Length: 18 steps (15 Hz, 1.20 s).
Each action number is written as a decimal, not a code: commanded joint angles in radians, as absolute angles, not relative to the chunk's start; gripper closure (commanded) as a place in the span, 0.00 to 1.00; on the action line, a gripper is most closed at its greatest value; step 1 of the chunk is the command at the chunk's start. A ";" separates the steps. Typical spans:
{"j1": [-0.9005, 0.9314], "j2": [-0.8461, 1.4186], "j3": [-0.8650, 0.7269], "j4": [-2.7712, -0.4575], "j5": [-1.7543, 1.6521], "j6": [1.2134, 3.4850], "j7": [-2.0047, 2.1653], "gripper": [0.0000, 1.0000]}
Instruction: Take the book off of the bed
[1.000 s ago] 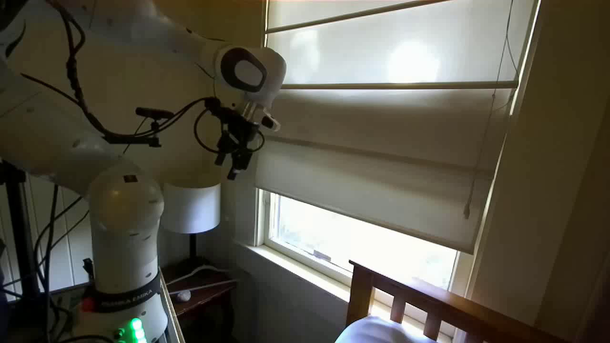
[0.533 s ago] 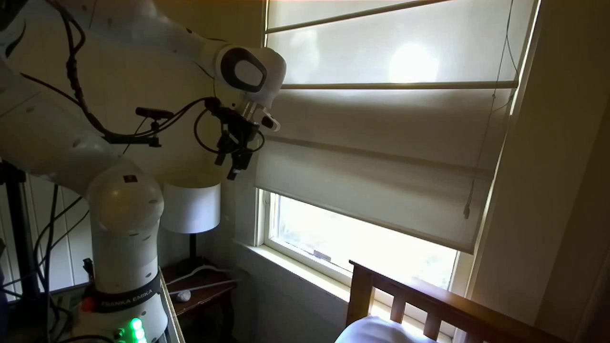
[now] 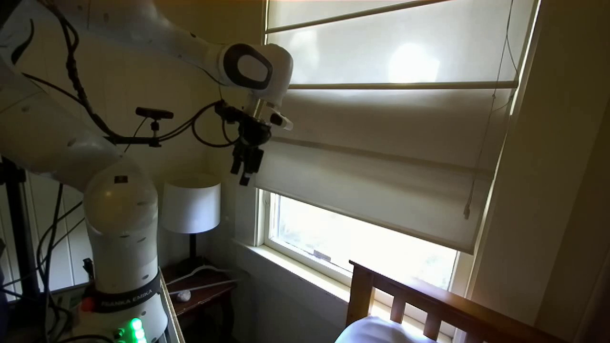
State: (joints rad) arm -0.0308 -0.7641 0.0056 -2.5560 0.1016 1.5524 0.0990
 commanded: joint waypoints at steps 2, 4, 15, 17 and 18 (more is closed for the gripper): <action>-0.155 -0.764 -0.024 -2.556 -0.085 1.600 0.134 0.00; -0.207 -0.750 -0.056 -2.542 -0.147 1.624 0.152 0.00; -0.278 -0.718 -0.093 -2.505 -0.243 1.714 0.204 0.00; -0.297 -0.672 -0.082 -2.484 -0.321 1.803 0.238 0.00; -0.305 -0.653 -0.079 -2.478 -0.350 1.846 0.257 0.00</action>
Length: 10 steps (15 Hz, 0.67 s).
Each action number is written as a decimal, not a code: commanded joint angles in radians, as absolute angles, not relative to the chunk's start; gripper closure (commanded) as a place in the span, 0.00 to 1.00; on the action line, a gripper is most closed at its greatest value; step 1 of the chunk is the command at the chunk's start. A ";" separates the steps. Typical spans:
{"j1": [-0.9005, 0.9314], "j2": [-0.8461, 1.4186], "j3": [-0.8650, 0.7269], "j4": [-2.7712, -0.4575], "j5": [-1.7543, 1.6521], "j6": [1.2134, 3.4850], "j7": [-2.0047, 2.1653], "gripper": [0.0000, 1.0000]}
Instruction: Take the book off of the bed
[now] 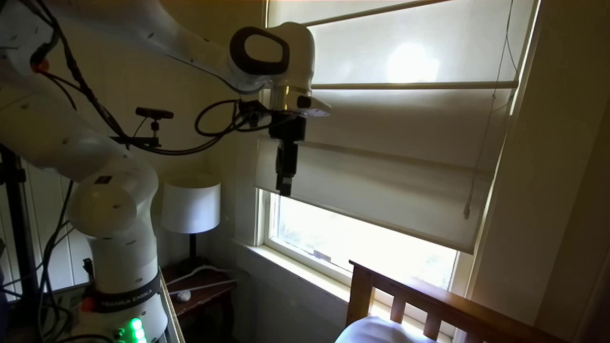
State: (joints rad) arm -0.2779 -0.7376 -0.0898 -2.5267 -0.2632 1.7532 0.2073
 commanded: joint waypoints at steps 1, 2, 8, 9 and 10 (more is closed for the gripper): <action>-0.312 -0.618 -0.076 -2.469 -0.379 1.898 0.281 0.00; -0.320 -0.588 -0.075 -2.459 -0.402 1.940 0.304 0.00; -0.391 -0.405 -0.126 -2.405 -0.495 2.074 0.366 0.00; -0.408 -0.374 -0.145 -2.393 -0.509 2.073 0.368 0.00; -0.419 -0.348 -0.160 -2.379 -0.520 2.074 0.374 0.00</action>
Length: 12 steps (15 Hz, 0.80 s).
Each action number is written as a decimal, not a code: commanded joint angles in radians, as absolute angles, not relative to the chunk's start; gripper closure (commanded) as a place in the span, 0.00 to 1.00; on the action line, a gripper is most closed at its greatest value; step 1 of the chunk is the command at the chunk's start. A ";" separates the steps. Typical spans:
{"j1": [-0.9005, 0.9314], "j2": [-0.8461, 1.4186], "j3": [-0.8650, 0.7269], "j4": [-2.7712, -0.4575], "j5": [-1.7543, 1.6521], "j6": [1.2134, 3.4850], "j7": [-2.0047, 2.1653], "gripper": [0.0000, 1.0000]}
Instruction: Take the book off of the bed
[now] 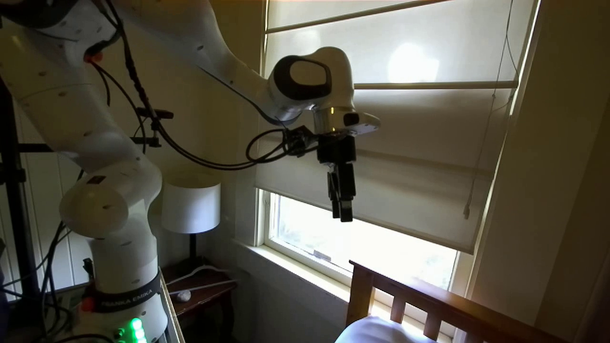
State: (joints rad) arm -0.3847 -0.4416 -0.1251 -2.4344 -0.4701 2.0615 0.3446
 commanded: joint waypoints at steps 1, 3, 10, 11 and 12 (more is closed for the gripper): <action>-0.433 -0.324 -0.179 -2.365 -0.528 2.066 0.376 0.00; -0.454 -0.263 -0.209 -2.331 -0.556 2.068 0.403 0.00; -0.438 -0.213 -0.258 -2.294 -0.532 2.061 0.461 0.00; -0.436 -0.209 -0.258 -2.291 -0.532 2.061 0.466 0.00; -0.445 -0.217 -0.250 -2.301 -0.582 2.046 0.500 0.00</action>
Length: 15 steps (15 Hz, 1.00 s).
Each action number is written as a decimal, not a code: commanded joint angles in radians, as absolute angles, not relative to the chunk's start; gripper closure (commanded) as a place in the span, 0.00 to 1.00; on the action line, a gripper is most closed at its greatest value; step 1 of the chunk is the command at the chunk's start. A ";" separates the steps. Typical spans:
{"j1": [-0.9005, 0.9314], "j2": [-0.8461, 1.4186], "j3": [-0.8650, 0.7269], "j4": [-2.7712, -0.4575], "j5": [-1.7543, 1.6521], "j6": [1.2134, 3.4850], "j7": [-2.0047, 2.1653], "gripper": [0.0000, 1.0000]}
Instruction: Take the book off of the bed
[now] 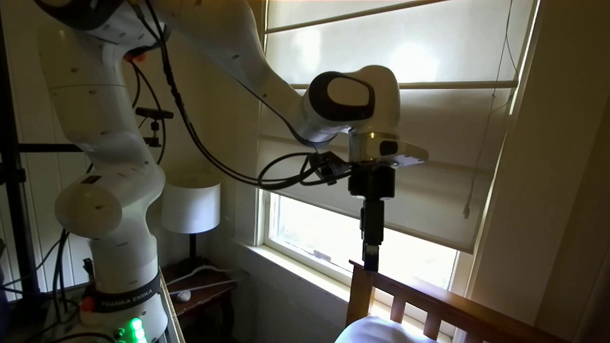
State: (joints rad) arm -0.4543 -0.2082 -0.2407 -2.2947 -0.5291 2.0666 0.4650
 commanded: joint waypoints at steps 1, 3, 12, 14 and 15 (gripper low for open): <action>-0.451 -0.157 -0.226 -2.264 -0.656 2.020 0.607 0.00; -0.435 -0.062 -0.220 -2.225 -0.733 2.022 0.715 0.00; -0.331 0.361 -0.272 -2.002 -0.922 1.984 0.666 0.00; -0.337 0.434 -0.285 -1.948 -0.919 1.970 0.564 0.00; -0.316 0.367 -0.286 -2.017 -0.894 1.985 0.652 0.00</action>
State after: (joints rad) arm -0.3361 0.3652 -0.2647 -2.0176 -0.9015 1.9813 0.6545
